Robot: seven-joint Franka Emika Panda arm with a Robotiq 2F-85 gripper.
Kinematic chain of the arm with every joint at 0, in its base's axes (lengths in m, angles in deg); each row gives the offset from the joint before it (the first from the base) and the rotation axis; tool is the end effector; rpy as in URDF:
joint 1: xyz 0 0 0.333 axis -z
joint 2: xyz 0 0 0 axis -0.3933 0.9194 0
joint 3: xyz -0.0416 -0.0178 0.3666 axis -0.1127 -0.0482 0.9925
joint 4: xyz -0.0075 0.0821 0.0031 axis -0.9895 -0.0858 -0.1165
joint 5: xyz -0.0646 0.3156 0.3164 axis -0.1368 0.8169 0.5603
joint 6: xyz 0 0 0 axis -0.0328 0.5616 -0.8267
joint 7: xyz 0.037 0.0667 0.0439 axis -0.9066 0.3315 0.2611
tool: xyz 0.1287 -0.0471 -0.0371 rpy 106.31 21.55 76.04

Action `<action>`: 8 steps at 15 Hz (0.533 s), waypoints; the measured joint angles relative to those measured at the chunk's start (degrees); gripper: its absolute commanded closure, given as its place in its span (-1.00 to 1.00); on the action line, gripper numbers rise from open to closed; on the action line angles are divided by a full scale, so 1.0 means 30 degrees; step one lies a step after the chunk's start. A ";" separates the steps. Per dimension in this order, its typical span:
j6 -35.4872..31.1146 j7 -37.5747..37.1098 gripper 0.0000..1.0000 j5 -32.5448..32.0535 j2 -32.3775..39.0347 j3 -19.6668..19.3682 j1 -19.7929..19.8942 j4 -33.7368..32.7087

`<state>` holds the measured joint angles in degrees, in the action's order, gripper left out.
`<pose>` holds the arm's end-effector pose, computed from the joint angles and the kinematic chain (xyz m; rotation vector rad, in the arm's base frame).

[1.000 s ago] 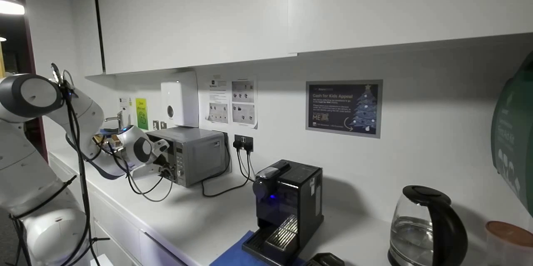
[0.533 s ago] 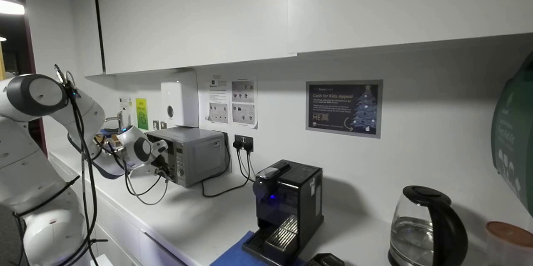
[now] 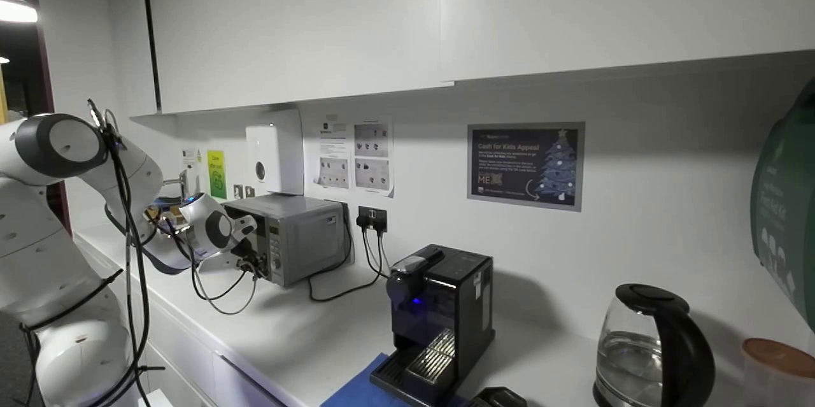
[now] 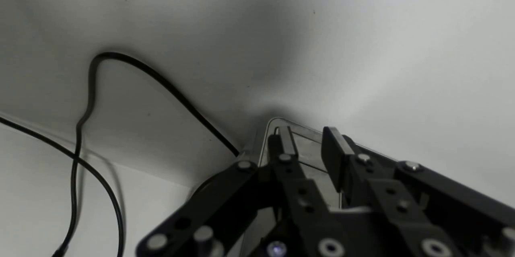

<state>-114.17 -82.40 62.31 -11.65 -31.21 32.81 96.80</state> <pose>0.4042 0.2605 0.3376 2.8479 0.6553 0.9187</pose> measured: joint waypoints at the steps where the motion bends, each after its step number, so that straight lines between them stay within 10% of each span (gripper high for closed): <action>1: 0.0000 0.0000 0.44 0.0000 0.0000 0.0000 0.0000 0.0000; 2: 0.0000 0.0000 -0.06 0.0000 0.0000 0.0000 -0.0001 0.0000; 8: 0.0099 -0.0507 -0.84 -0.0095 -0.0105 0.0564 0.0409 0.0020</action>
<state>-113.87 -83.93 62.03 -11.97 -29.51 34.04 96.86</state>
